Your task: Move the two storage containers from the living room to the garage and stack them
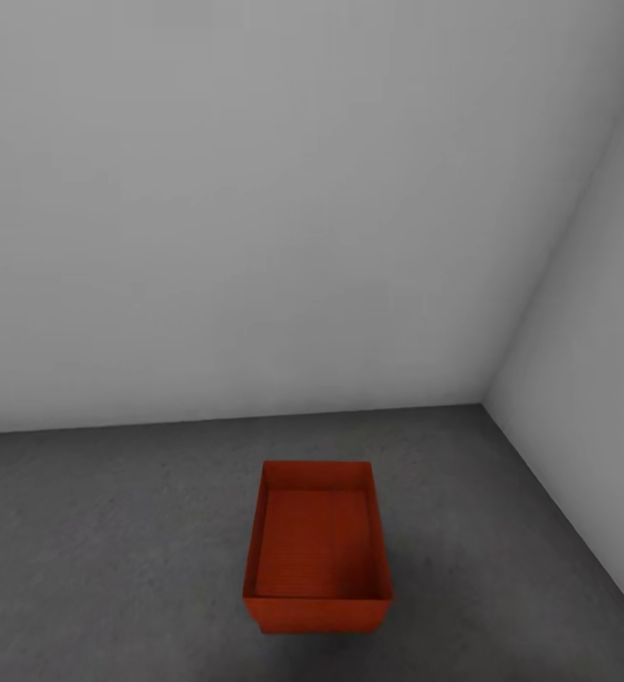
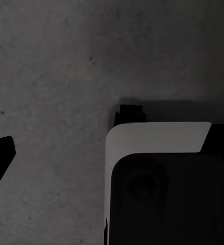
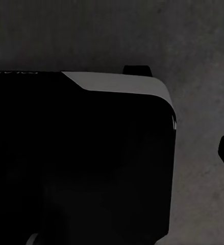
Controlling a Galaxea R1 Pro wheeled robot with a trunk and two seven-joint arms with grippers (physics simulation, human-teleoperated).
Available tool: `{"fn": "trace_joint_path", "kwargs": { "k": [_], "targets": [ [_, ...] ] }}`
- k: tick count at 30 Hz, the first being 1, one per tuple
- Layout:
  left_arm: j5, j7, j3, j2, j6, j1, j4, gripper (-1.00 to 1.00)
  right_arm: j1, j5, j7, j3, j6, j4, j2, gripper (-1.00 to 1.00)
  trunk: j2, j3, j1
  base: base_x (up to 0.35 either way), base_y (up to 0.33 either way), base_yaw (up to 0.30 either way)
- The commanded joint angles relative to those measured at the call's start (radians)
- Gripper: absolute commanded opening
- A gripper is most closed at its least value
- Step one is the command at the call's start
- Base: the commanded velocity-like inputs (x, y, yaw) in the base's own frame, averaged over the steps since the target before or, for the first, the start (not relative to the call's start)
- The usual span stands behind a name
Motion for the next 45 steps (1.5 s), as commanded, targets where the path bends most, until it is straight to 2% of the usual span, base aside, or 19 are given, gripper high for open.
{"fn": "trace_joint_path", "kwargs": {
  "k": [1,21,45],
  "targets": [
    [0.003,0.002,-0.002,0.0,0.004,0.0,-0.001,1.0,-0.001,-0.008,-0.001,0.008,-0.005,0.003,0.001,1.0,-0.001,0.001,0.0,0.0,0.0,0.0],
    [0.001,0.003,-0.002,0.005,0.003,-0.001,-0.002,1.0,-0.001,-0.009,-0.002,0.007,-0.006,0.003,-0.001,1.0,-0.001,0.032,0.0,0.0,0.0,0.0],
    [0.004,0.003,-0.001,0.005,0.003,0.0,-0.008,1.0,-0.001,-0.011,-0.002,0.007,-0.003,0.003,0.001,1.0,-0.001,0.041,0.0,0.0,0.0,0.0]
  ]
}}
